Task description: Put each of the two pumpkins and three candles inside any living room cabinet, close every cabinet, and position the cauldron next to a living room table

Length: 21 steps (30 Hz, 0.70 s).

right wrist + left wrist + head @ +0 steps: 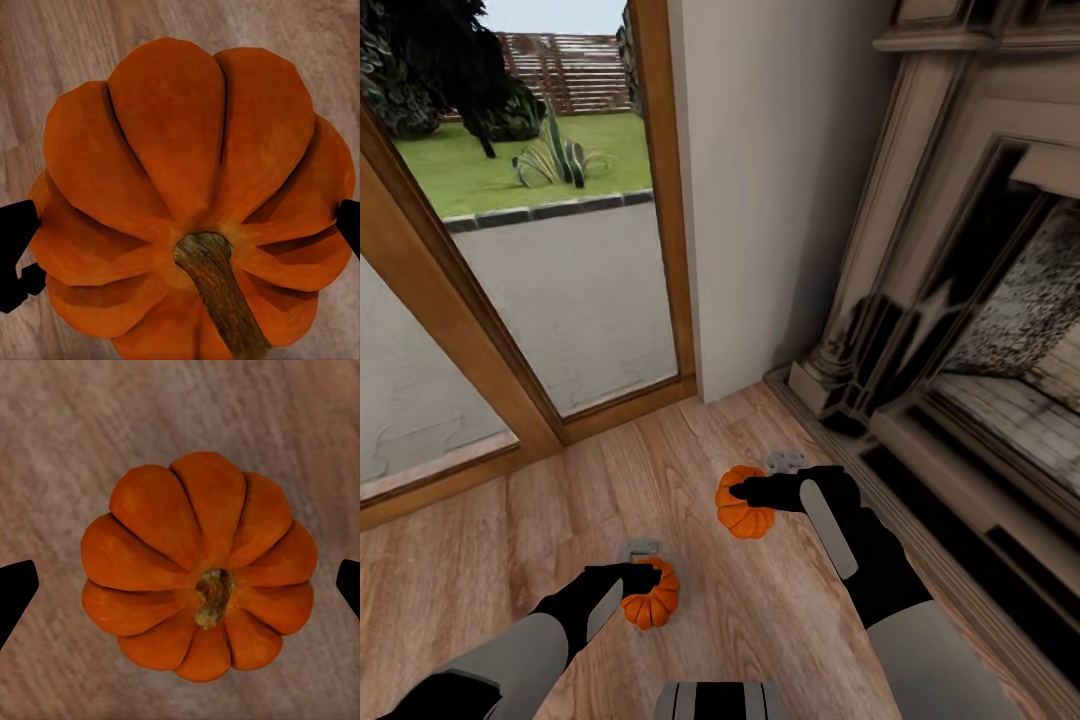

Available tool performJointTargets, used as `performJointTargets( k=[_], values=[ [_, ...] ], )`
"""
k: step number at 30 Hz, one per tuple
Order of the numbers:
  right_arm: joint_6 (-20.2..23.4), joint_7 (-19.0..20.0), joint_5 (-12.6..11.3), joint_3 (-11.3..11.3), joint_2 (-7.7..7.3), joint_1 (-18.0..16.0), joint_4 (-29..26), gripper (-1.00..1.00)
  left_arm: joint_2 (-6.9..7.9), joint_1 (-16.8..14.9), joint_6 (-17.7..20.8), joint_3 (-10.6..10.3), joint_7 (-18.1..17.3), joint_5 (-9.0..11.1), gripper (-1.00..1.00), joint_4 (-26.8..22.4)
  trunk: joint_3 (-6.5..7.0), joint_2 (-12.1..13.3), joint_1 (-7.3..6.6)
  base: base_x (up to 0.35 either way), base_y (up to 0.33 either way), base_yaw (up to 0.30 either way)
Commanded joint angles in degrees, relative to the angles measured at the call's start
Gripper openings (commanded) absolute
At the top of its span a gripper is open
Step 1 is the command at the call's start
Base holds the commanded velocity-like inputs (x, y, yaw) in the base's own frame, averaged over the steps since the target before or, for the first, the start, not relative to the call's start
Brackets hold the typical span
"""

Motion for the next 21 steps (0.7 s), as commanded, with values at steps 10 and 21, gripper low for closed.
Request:
performJointTargets(
  k=[10,21],
  values=[
    [0.2,-0.4,-0.6,0.0,0.02,0.0,0.0,-1.0,0.04,0.0,0.1,-1.2,0.2,0.6,1.0,-0.1,-0.04,0.0,-0.01,0.045,0.0,0.0],
    [0.2,-0.4,-0.6,0.0,0.02,0.0,0.0,-1.0,0.04,0.0,0.1,-1.2,0.3,0.6,1.0,-0.1,-0.04,0.0,-0.01,0.074,0.0,0.0]
  ],
)
